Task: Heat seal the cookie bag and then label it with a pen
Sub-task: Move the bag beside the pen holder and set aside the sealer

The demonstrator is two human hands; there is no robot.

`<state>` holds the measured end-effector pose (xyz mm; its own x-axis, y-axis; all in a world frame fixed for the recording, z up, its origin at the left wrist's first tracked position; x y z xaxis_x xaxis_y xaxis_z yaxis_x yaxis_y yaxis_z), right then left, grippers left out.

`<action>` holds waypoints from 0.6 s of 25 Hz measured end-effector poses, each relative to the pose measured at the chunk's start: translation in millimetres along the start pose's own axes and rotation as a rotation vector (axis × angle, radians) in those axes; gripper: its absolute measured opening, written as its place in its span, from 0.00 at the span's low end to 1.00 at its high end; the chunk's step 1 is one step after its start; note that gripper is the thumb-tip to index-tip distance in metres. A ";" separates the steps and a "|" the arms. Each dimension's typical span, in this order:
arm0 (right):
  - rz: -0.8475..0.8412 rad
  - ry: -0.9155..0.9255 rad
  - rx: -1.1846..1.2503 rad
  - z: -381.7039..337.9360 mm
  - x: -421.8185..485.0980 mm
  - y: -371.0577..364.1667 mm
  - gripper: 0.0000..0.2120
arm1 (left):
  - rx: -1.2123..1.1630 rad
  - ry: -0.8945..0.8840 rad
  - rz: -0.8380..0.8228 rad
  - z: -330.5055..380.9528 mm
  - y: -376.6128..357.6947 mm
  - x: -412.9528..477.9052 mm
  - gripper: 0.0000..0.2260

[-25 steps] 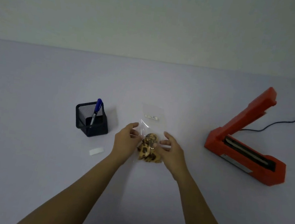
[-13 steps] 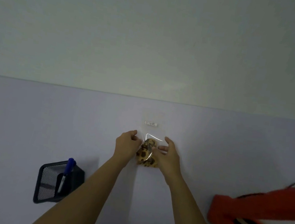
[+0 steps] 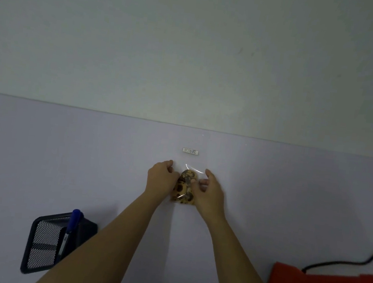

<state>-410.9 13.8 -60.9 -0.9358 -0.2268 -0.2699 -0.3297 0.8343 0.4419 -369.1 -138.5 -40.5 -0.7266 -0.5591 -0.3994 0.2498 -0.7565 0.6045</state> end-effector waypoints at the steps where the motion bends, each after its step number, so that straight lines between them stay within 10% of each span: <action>1: 0.007 0.033 -0.066 -2.7 -1.4 2.5 0.28 | 0.028 -0.012 0.006 0.5 0.3 -2.2 0.11; 15: -0.063 0.444 -0.553 -81.5 -152.0 -48.4 0.25 | 0.062 -0.409 0.323 6.9 152.3 -164.3 0.22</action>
<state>-262.9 -33.1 28.4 -0.8365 -0.5477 0.0134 -0.2894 0.4624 0.8381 -216.1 -159.6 122.0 -0.8125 -0.5729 0.1084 0.4730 -0.5389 0.6971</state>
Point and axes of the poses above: each hand's wrist, its own x-axis towards the middle knuckle, its own y-axis out of the back of the hand, z = x × y, the point moved 9 cm from there along x, towards the middle knuckle, and after that the axes turned 3 degrees about y, right-handed, at the moved point
